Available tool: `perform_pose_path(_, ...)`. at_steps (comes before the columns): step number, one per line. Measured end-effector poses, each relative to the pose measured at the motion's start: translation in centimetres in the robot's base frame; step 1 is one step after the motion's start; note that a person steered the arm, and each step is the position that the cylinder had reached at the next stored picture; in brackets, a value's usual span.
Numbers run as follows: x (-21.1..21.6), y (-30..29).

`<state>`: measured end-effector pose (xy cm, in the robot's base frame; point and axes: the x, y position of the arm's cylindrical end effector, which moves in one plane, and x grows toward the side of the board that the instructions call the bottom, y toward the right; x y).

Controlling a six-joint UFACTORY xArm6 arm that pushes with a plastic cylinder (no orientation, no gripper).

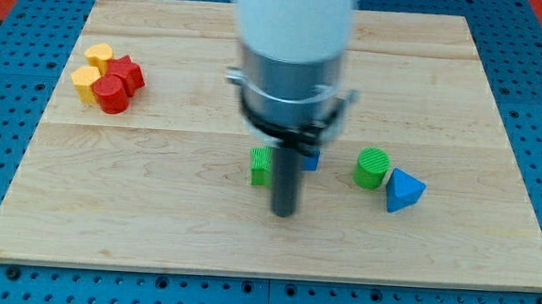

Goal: Move the blue triangle into the green circle

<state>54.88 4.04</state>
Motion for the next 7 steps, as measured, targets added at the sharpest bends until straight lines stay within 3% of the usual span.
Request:
perform_pose_path(1,0.4,6.9)
perform_pose_path(3,-0.1,13.8)
perform_pose_path(5,-0.7,12.3)
perform_pose_path(7,-2.4,16.7)
